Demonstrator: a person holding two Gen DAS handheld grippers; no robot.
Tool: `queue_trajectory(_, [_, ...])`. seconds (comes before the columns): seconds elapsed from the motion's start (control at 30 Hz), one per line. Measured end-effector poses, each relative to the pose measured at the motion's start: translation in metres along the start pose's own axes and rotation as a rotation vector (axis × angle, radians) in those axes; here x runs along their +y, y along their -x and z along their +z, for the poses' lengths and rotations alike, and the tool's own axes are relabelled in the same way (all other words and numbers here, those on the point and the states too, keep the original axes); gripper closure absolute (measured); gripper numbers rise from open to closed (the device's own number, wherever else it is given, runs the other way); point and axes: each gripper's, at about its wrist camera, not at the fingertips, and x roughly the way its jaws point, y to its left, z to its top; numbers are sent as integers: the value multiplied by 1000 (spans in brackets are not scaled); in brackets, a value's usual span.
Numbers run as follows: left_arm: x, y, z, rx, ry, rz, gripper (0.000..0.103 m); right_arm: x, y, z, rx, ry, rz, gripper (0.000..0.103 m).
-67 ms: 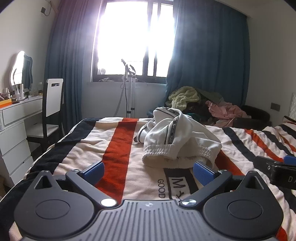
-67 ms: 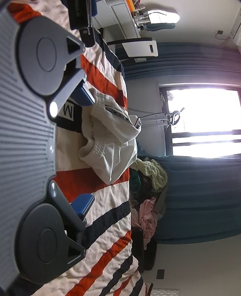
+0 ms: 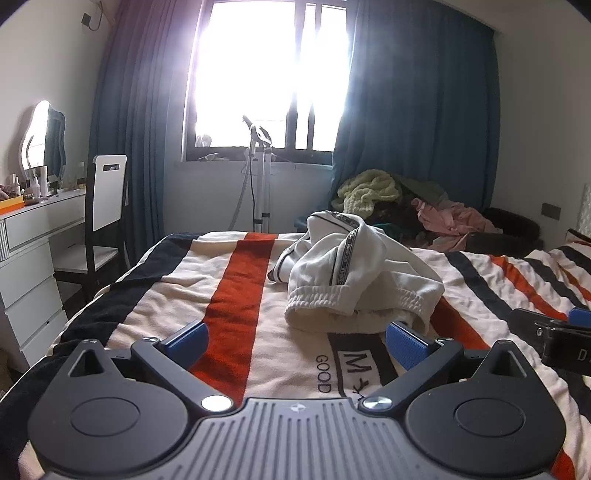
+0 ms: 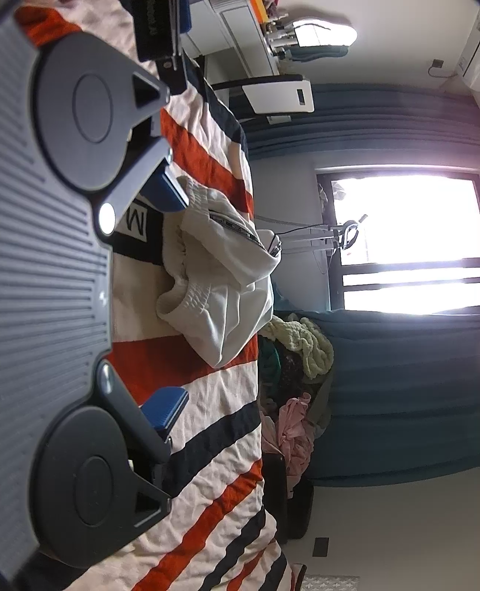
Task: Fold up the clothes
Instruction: 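Move both grippers toward the crumpled white sweatpants on the bed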
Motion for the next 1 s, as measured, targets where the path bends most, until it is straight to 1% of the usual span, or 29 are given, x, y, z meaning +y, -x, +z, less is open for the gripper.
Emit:
queue_trajectory(0.13, [0,-2,-1,12,1,6,0,5,-2,0,-6,-13,6,0])
queue_trajectory(0.2, [1,-3,-2,17,2,9,0,-1,-4,-2,-8,-20,6,0])
queue_trajectory(0.5, [0,-8,-4,48,1,21,0,-4,-10,-7,5,-60,-20,0])
queue_trajectory(1.0, [-5,-16,-7,75,-20,47,0,-5,-8,-4,5,-67,-44,0])
